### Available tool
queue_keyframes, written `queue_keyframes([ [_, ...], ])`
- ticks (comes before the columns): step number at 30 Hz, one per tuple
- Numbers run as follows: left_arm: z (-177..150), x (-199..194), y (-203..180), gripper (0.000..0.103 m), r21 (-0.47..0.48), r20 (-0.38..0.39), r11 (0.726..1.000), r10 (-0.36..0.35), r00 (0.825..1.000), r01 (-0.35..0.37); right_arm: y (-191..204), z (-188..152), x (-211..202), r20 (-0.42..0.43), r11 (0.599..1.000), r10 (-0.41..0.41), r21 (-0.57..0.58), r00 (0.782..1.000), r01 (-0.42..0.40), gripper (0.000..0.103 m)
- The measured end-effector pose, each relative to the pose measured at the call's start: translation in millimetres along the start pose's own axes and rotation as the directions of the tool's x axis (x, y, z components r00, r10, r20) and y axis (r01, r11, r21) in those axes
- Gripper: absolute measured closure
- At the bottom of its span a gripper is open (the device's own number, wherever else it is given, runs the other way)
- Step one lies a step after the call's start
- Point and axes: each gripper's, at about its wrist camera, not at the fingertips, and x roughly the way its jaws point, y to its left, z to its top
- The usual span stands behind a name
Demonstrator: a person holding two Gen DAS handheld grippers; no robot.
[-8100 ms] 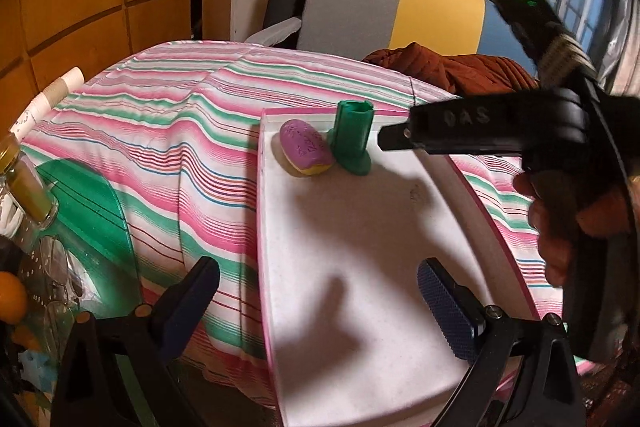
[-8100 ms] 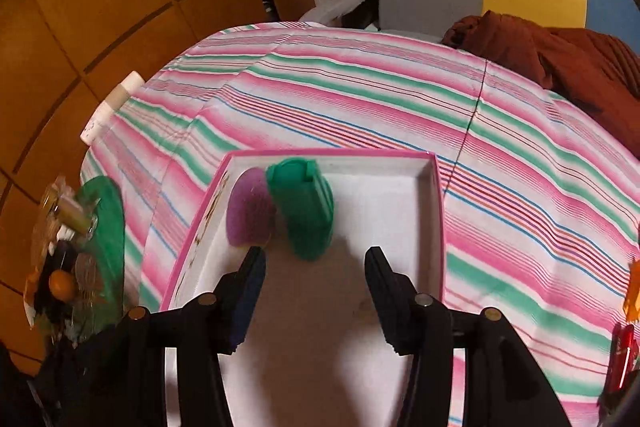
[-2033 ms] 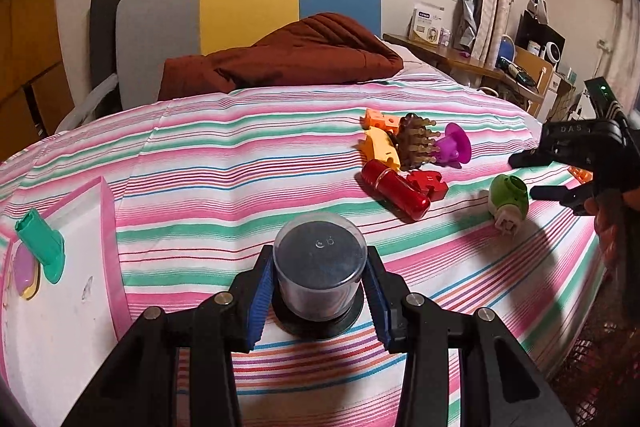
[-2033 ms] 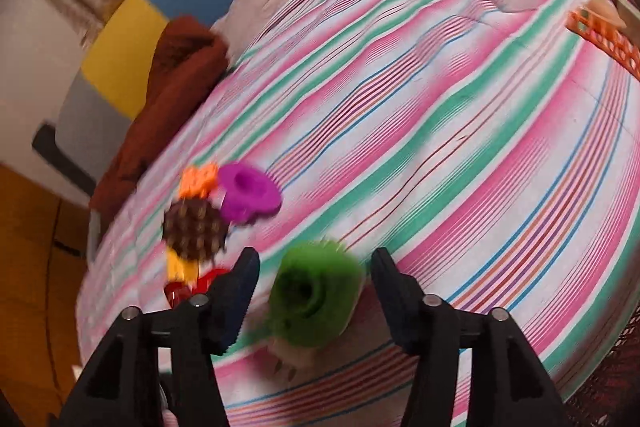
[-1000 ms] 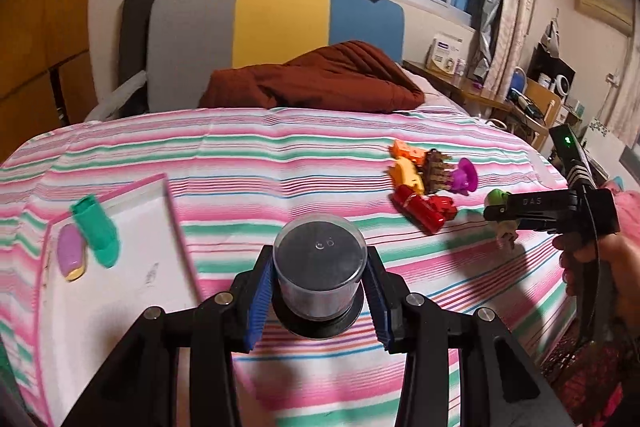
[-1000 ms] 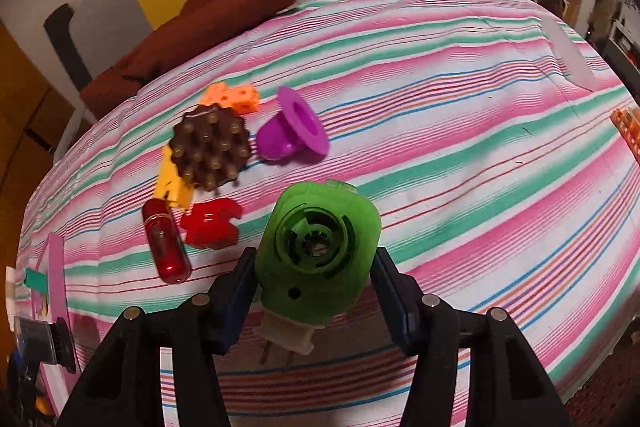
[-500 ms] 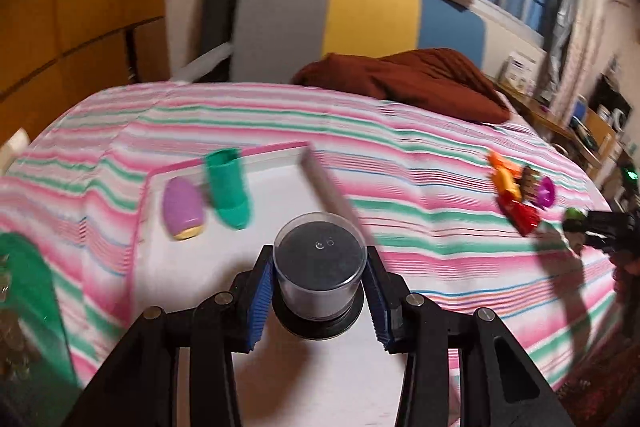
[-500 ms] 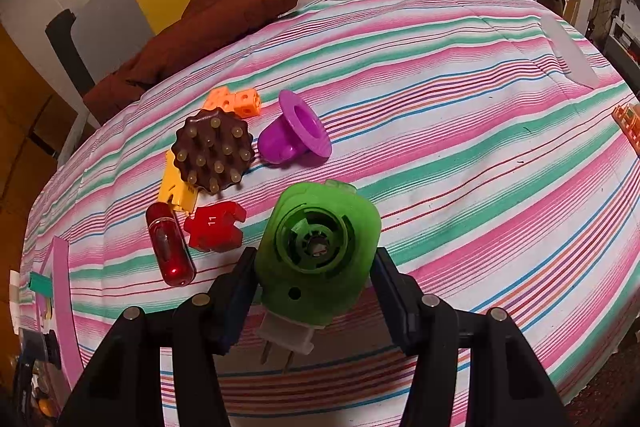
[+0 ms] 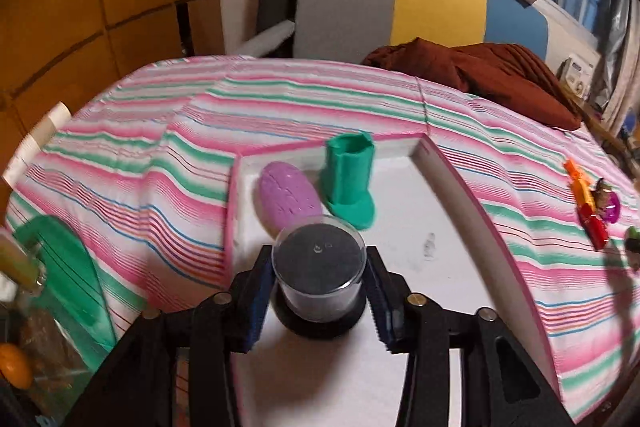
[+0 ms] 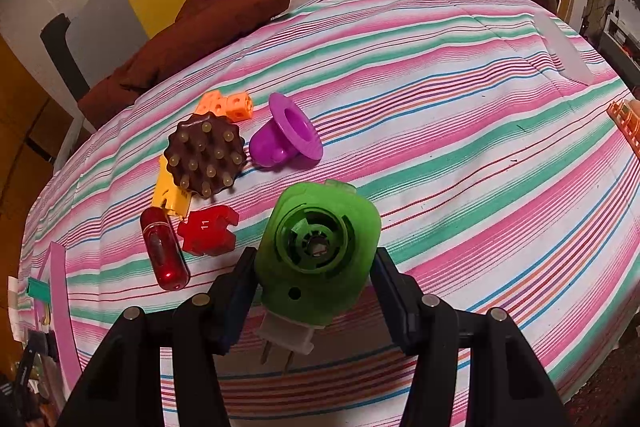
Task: Organize rigid objects
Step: 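Carry the cup to the tray with the left tool and set it down, then carry the green plug device into the tray with the right tool and release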
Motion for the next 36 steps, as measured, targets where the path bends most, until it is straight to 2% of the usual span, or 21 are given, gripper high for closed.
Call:
queue_keyframes([
  [1, 0, 0, 1, 0.042, -0.001, 0.006, 1.000, 0.013, 1.000, -0.013, 0, 0, 0, -0.001, 1.000, -0.002, 0.000, 1.000, 0.002, 0.046],
  [3, -1, -4, 5, 0.034, -0.028, 0.021, 1.000, 0.006, 1.000, -0.006, 1, 0, 2, -0.002, 1.000, -0.004, 0.001, 1.000, 0.004, 0.046],
  [7, -10, -21, 14, 0.009, -0.124, 0.078, 0.992, 0.013, 0.997, -0.003, 0, 0, 0, 0.000, 1.000, -0.006, 0.001, 1.000, 0.006, 0.046],
  [9, -16, -30, 17, 0.005, -0.160, 0.103, 0.987, 0.016, 0.995, 0.001, 0, 0, -1, 0.003, 1.000, -0.009, 0.000, 1.000, 0.009, 0.046],
  [12, -25, -41, 17, 0.004, -0.183, 0.120, 0.983, -0.006, 0.993, 0.028, 2, 0, -4, 0.018, 1.000, -0.018, -0.017, 1.000, 0.018, 0.046],
  [16, -30, -47, 7, 0.001, -0.158, 0.126, 0.987, -0.021, 0.992, 0.041, 11, -1, -9, 0.046, 0.998, -0.014, -0.066, 0.999, 0.017, 0.046],
  [20, -33, -51, -8, 0.001, -0.099, 0.125, 0.994, -0.029, 0.992, 0.042, 24, -4, -15, 0.066, 0.992, 0.014, -0.127, 0.998, -0.005, 0.046],
  [24, -37, -52, -13, 0.001, -0.083, 0.117, 0.995, -0.052, 0.992, 0.062, 38, -14, -26, 0.104, 0.984, 0.063, -0.173, 0.993, -0.045, 0.046],
  [31, -40, -50, -17, 0.001, -0.083, 0.093, 0.991, -0.098, 0.991, 0.106, 86, -44, -29, 0.057, 0.952, 0.164, -0.272, 0.985, -0.143, 0.046],
  [36, -42, -53, -21, 0.001, -0.048, 0.089, 0.994, -0.097, 0.991, 0.102, 144, -64, -31, 0.001, 0.899, 0.233, -0.383, 0.972, -0.215, 0.046],
])
